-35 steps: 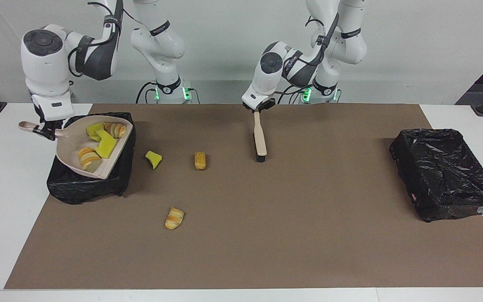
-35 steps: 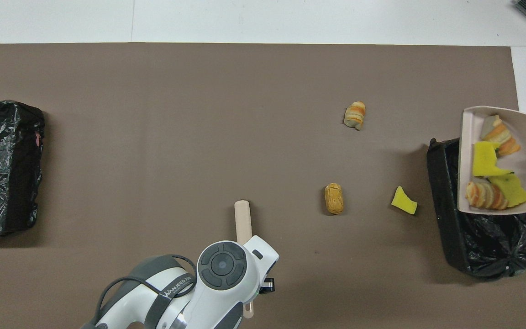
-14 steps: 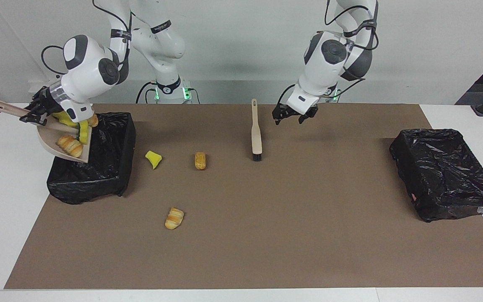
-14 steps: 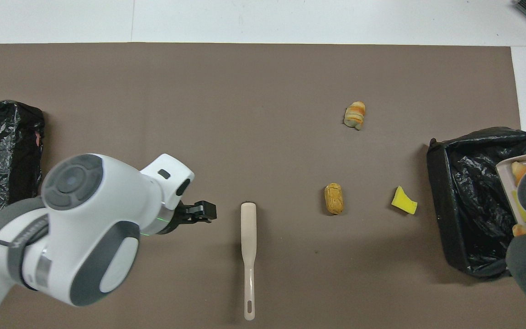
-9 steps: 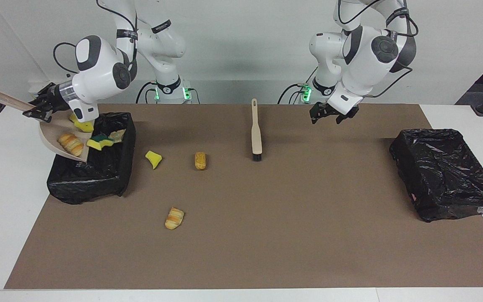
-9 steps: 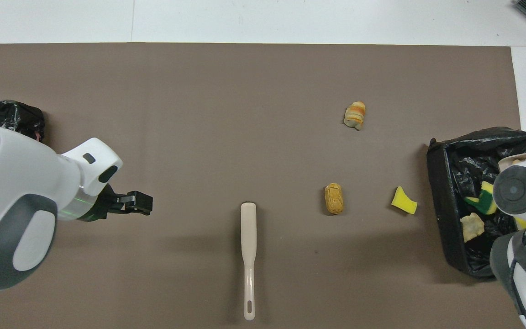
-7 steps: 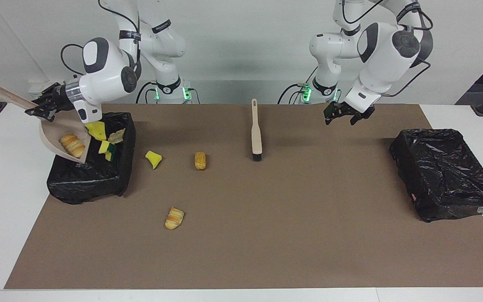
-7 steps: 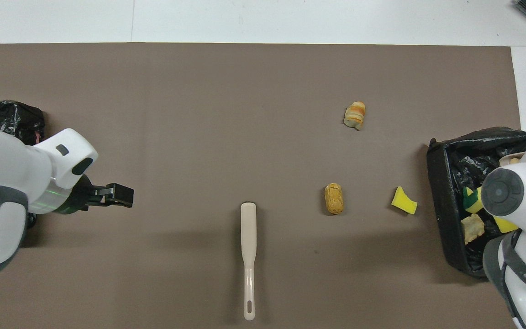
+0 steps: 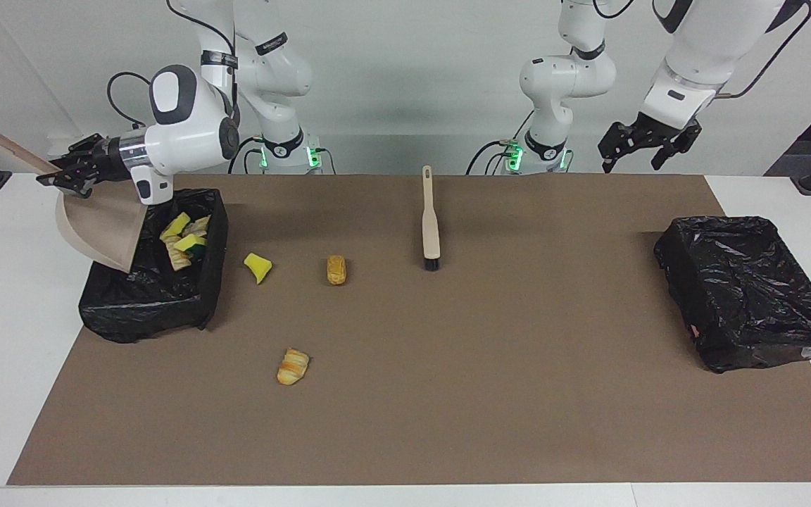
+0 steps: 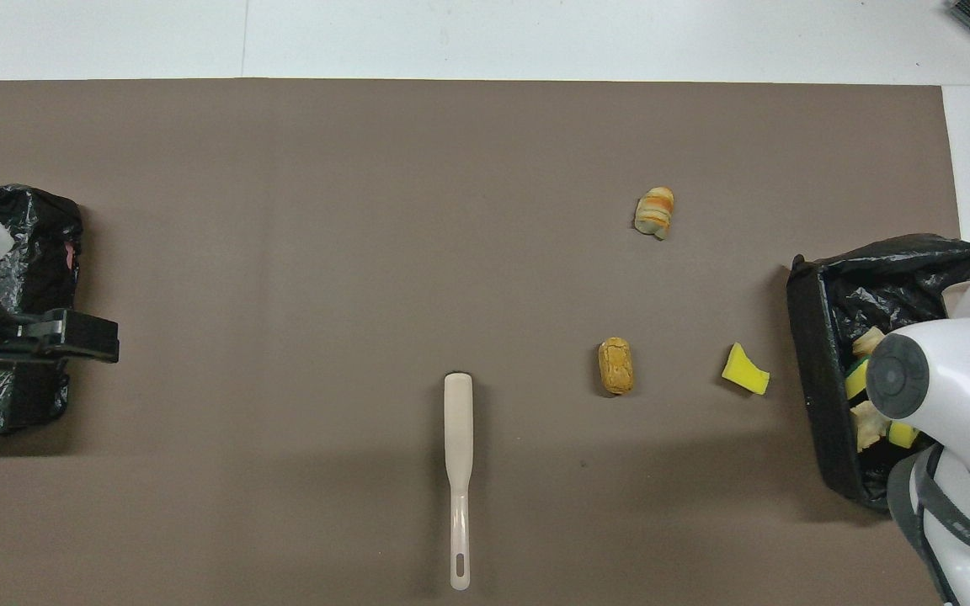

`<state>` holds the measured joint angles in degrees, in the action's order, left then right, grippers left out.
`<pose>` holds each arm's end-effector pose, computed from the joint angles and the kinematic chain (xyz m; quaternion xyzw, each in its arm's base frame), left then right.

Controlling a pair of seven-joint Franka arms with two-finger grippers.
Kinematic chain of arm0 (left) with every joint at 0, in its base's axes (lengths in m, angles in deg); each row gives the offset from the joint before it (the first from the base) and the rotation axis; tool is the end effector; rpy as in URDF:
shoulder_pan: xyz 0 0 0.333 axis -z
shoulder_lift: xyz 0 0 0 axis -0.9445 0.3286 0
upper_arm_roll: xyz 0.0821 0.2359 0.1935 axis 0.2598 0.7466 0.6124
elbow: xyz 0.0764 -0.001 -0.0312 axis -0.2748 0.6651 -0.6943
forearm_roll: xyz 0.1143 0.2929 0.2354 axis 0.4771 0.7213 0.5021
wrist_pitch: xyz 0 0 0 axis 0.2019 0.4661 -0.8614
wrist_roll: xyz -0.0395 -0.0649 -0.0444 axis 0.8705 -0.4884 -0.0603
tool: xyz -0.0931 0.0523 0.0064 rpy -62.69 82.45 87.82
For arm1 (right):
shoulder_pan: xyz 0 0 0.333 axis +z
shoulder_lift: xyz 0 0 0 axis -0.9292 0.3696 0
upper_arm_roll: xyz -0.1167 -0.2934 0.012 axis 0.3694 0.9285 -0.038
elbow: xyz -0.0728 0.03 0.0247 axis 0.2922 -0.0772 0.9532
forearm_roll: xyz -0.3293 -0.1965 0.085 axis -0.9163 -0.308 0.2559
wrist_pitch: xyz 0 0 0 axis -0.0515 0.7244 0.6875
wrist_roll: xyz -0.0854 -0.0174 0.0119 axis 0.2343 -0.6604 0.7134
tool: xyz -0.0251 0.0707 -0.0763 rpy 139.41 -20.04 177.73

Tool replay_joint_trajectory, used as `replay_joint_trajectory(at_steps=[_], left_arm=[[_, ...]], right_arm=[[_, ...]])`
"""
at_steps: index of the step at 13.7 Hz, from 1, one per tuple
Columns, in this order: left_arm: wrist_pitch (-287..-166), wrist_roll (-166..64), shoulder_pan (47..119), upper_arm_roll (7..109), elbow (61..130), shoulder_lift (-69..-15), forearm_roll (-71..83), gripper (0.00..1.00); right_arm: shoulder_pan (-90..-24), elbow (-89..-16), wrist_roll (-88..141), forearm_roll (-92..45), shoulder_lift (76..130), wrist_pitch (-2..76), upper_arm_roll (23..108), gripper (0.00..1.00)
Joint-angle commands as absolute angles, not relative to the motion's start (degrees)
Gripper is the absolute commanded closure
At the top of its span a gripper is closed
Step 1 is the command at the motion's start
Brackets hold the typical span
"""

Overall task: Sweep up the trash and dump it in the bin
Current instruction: 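Shake the dustpan over the bin while the left gripper withdraws to rest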

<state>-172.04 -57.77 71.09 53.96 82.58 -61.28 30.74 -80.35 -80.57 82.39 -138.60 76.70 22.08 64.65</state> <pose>0.4880 -0.0736 0.6433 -0.9994 -0.0080 0.0320 0.0081 0.4762 -0.1177 0.4773 0.5061 0.5707 -0.4564 0.4582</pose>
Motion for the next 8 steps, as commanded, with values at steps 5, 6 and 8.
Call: replay_joint_trajectory(at_steps=[5, 6, 8], left_arm=[[-168.53, -57.93, 70.11, 53.27, 77.51, -59.18, 30.27, 0.0], [-169.67, -57.75, 70.02, 53.27, 77.51, -59.09, 30.01, 0.0], [-169.86, -57.92, 69.68, 53.27, 77.6, -59.18, 30.09, 0.0]], right_arm=[[-80.0, -72.43, 81.4, -131.52, 76.13, 19.53, 63.84, 1.0], [-79.21, -70.23, 81.13, -128.54, 76.65, 19.79, 63.84, 1.0], [-77.45, -63.74, 80.52, -121.34, 79.63, 18.92, 63.84, 1.0]])
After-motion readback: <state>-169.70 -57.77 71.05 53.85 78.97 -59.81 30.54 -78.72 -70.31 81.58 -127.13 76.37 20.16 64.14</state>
